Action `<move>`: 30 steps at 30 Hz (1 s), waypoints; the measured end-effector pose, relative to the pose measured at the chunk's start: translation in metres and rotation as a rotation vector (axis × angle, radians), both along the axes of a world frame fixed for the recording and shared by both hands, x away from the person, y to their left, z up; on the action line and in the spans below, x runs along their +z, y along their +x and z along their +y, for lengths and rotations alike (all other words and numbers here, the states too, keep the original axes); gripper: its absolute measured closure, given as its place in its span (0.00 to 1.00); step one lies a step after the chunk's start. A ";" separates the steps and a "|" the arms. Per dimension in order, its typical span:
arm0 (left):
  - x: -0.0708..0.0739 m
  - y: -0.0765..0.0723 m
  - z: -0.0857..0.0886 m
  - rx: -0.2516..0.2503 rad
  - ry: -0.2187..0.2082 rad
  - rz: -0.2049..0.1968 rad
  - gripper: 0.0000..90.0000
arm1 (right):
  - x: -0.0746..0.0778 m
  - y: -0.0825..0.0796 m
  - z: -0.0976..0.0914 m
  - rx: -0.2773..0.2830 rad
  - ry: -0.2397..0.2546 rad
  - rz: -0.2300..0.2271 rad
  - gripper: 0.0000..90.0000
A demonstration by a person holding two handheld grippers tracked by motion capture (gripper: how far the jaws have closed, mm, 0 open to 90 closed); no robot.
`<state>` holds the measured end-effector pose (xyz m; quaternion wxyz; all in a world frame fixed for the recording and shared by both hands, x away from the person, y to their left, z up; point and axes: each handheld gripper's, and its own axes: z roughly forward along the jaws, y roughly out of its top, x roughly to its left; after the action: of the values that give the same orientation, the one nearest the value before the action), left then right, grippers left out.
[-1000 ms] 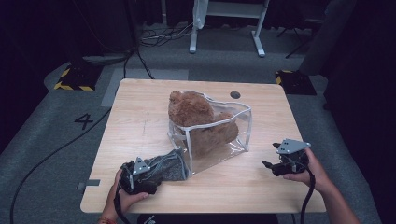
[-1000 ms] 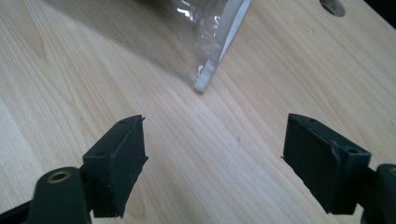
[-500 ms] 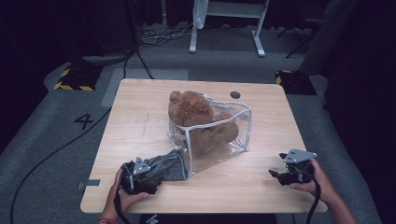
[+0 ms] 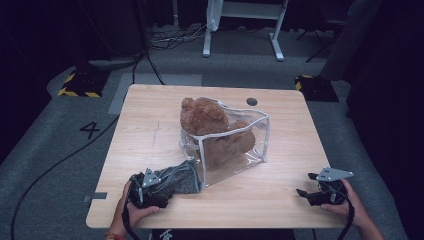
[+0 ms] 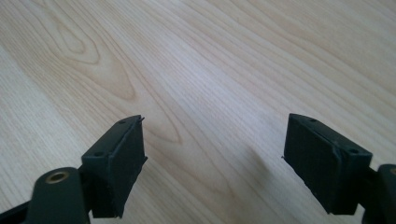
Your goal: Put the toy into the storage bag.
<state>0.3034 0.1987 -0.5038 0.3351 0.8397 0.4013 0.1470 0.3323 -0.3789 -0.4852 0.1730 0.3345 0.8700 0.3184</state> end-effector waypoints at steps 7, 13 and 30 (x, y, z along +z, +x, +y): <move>0.000 0.000 0.000 -0.001 0.001 0.000 0.17 | -0.012 -0.004 -0.013 -0.058 0.067 0.014 0.21; 0.000 0.000 0.000 0.000 0.001 -0.001 0.17 | -0.019 -0.006 -0.018 -0.086 0.122 -0.009 0.18; 0.000 0.000 0.000 0.002 -0.001 0.000 0.17 | -0.019 -0.007 -0.018 -0.096 0.120 -0.007 0.17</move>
<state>0.3032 0.1986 -0.5038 0.3352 0.8391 0.4023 0.1473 0.3252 -0.3971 -0.5039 0.1708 0.3842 0.8317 0.3627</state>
